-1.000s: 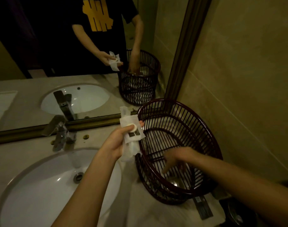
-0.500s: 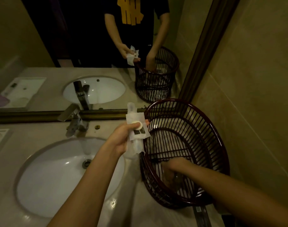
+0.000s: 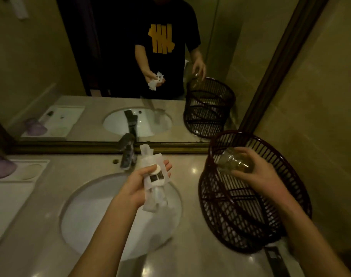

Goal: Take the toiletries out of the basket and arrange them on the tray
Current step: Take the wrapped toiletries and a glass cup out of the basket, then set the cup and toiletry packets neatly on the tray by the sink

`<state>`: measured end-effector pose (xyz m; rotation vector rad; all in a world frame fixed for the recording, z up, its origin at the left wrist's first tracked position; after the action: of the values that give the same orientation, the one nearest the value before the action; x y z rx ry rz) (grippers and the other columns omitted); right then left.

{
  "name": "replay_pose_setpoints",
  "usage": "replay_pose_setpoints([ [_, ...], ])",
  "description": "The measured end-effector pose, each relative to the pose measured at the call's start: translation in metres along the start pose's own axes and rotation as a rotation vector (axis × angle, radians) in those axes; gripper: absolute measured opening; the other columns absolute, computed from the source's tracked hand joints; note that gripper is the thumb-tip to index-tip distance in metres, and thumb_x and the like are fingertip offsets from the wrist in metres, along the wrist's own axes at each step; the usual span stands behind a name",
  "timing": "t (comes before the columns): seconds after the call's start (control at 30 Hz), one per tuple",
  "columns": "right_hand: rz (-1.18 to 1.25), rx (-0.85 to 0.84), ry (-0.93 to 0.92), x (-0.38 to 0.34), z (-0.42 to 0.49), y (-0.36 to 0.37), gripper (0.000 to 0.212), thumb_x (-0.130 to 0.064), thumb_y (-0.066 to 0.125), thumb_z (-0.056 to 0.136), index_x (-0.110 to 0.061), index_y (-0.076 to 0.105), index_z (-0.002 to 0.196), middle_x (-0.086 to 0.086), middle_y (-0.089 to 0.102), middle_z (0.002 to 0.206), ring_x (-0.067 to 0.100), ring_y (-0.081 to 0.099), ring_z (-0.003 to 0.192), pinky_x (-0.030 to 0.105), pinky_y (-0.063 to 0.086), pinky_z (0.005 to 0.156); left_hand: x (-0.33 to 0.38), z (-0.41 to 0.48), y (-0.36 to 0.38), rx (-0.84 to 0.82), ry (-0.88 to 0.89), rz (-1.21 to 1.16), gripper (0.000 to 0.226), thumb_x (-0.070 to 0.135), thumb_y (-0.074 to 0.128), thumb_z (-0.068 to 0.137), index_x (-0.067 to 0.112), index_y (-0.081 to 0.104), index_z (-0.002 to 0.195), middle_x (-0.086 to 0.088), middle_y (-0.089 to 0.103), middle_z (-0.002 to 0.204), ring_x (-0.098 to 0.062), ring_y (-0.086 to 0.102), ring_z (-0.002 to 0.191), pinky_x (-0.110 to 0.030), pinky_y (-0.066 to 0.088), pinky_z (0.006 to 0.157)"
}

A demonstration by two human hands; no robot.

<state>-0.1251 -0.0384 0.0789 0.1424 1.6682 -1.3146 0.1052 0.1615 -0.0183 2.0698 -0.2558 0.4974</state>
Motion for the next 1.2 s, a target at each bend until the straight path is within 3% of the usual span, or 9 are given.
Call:
replay_pose_setpoints([
  [0.13, 0.254, -0.079, -0.029, -0.075, -0.047, 0.056, 0.067, -0.024, 0.089, 0.071, -0.053, 0.062, 0.125, -0.039, 0.067, 0.111, -0.012, 0.067, 0.101, 0.018, 0.056, 0.077, 0.040, -0.062, -0.077, 0.065, 0.033, 0.024, 0.044, 0.008, 0.058, 0.089, -0.005, 0.058, 0.132, -0.024, 0.065, 0.131, -0.032, 0.062, 0.122, -0.042, 0.051, 0.097],
  [0.23, 0.407, -0.167, -0.029, -0.117, -0.073, 0.122, 0.066, -0.029, 0.084, 0.071, -0.052, 0.062, 0.129, -0.030, 0.068, 0.121, 0.000, 0.071, 0.106, 0.028, 0.060, 0.079, 0.068, -0.111, -0.134, 0.125, 0.074, 0.029, 0.041, 0.016, 0.060, 0.091, -0.005, 0.062, 0.126, -0.026, 0.067, 0.127, -0.035, 0.063, 0.121, -0.045, 0.049, 0.101],
  [0.37, 0.579, -0.306, 0.015, -0.156, -0.095, 0.217, 0.068, -0.013, 0.081, 0.072, -0.043, 0.065, 0.131, -0.003, 0.067, 0.132, 0.027, 0.070, 0.112, 0.045, 0.062, 0.086, 0.101, -0.169, -0.198, 0.200, 0.136, -0.044, 0.039, 0.017, 0.049, 0.098, -0.009, 0.061, 0.126, -0.027, 0.066, 0.128, -0.036, 0.063, 0.120, -0.044, 0.052, 0.095],
  [0.53, 0.768, -0.490, 0.073, -0.212, -0.103, 0.315, 0.064, -0.014, 0.079, 0.075, -0.038, 0.066, 0.133, 0.006, 0.064, 0.135, 0.033, 0.069, 0.115, 0.040, 0.062, 0.084, 0.145, -0.217, -0.257, 0.262, 0.268, -0.148, 0.045, 0.020, 0.049, 0.097, -0.012, 0.057, 0.127, -0.032, 0.064, 0.128, -0.041, 0.060, 0.122, -0.049, 0.050, 0.097],
  [0.67, 0.799, -0.602, 0.066, -0.243, -0.090, 0.373, 0.064, -0.018, 0.080, 0.078, -0.041, 0.064, 0.135, 0.007, 0.058, 0.141, 0.036, 0.063, 0.123, 0.049, 0.060, 0.095, 0.175, -0.239, -0.292, 0.287, 0.321, -0.172, 0.046, 0.016, 0.050, 0.093, -0.013, 0.056, 0.128, -0.030, 0.066, 0.126, -0.038, 0.063, 0.119, -0.045, 0.052, 0.095],
  [0.8, 0.842, -0.722, 0.150, -0.255, -0.073, 0.425, 0.063, -0.024, 0.080, 0.077, -0.043, 0.064, 0.135, 0.008, 0.059, 0.139, 0.034, 0.063, 0.122, 0.032, 0.062, 0.080, 0.201, -0.250, -0.324, 0.341, 0.377, -0.230, 0.042, 0.007, 0.045, 0.094, -0.013, 0.054, 0.130, -0.029, 0.066, 0.126, -0.036, 0.064, 0.118, -0.042, 0.050, 0.094],
  [1.0, 0.730, -0.758, 0.117, -0.281, -0.037, 0.483, 0.055, -0.030, 0.077, 0.083, -0.044, 0.062, 0.134, 0.005, 0.060, 0.132, 0.028, 0.067, 0.114, 0.035, 0.060, 0.087, 0.232, -0.252, -0.355, 0.383, 0.411, -0.260, 0.038, 0.004, 0.046, 0.093, -0.011, 0.060, 0.125, -0.029, 0.066, 0.126, -0.036, 0.067, 0.115, -0.044, 0.049, 0.095],
  [1.13, 0.728, -0.740, 0.202, -0.301, 0.000, 0.525, 0.055, -0.027, 0.078, 0.086, -0.023, 0.059, 0.137, 0.010, 0.064, 0.130, 0.028, 0.070, 0.112, 0.033, 0.063, 0.082, 0.246, -0.249, -0.366, 0.395, 0.388, -0.316, 0.038, 0.005, 0.049, 0.090, -0.009, 0.062, 0.123, -0.027, 0.068, 0.124, -0.034, 0.070, 0.110, -0.042, 0.056, 0.088],
  [1.2, 0.715, -0.716, 0.251, -0.309, 0.019, 0.549, 0.050, -0.040, 0.078, 0.083, -0.018, 0.066, 0.127, 0.012, 0.068, 0.125, 0.027, 0.068, 0.113, 0.037, 0.061, 0.084, 0.254, -0.243, -0.376, 0.398, 0.365, -0.326, 0.036, 0.004, 0.050, 0.091, -0.009, 0.063, 0.122, -0.027, 0.069, 0.123, -0.033, 0.072, 0.106, -0.041, 0.056, 0.087],
])
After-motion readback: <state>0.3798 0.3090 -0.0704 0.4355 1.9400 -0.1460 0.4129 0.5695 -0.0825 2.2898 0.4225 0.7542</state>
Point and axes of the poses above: each hand's wrist, its own z-axis towards the middle knuckle, its own y-axis out of the palm, x = y × z, the point moved 9 cm from there along z, towards the middle knuckle
